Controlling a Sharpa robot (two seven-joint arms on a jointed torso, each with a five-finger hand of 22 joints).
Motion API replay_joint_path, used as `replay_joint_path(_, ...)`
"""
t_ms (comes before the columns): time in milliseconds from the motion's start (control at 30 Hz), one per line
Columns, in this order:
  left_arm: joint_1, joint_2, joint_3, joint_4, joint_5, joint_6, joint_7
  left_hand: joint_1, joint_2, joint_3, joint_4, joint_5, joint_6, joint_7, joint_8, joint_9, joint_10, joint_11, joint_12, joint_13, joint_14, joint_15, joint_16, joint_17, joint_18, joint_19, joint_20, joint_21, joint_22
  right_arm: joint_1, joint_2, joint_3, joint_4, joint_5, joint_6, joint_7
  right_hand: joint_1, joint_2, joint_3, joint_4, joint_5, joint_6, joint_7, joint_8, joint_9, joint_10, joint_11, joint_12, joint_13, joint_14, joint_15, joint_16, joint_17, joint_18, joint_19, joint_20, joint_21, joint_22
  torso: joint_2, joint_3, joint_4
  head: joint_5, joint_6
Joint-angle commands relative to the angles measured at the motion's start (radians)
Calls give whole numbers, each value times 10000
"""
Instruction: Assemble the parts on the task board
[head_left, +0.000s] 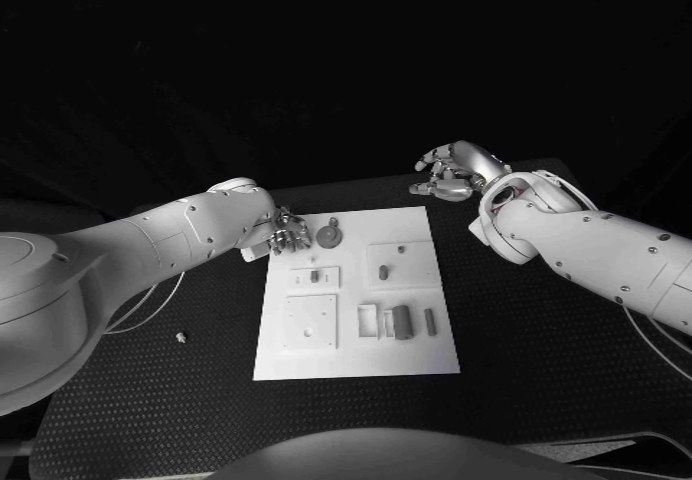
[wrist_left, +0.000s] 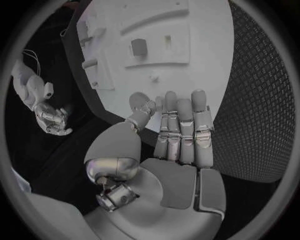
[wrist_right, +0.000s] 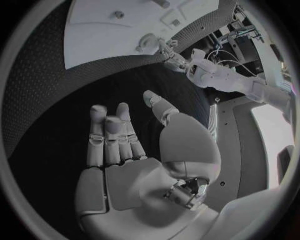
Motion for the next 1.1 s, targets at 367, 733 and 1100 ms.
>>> replay_joint_path(367, 27, -1871, 115, 2644, 813, -1151, -43, 259, 105, 120, -23, 36, 169, -43, 97, 42, 153, -20, 66, -25, 61, -86, 107, -18, 141, 129, -59, 97, 217, 0, -194, 6, 43, -11, 126, -8, -46, 53, 6, 72, -14, -116, 169, 28, -19, -9, -27, 58, -19, -11, -15, -55, -13, 152, -32, -65, -56, 94, -26, -10, 38, 61, 7)
replay_joint_path(733, 18, -2712, 45, 4200, 381, -1655, -163, 380, -9, 237, -23, 59, 279, -94, 119, 49, 276, -73, 101, -53, 158, -146, 178, -45, 144, 220, -105, 177, 221, 0, -242, 6, 31, -9, 156, -10, -48, 53, 6, 77, -13, -116, 169, 29, -22, -10, -27, 61, -21, -11, -15, -55, -14, 152, -31, -66, -58, 95, -15, -41, 59, 165, 11)
replay_joint_path(1100, 3, -2849, -434, 4741, -843, -2129, -669, 419, -82, 298, -19, 63, 354, -122, 124, 43, 353, -103, 123, -75, 227, -181, 221, -71, 136, 273, -136, 232, 221, -1, -271, 6, 44, -9, 181, -9, -51, 55, 5, 84, -12, -116, 168, 29, -25, -10, -27, 65, -23, -11, -15, -54, -15, 152, -29, -67, -59, 96, -25, -32, 60, 237, -66)
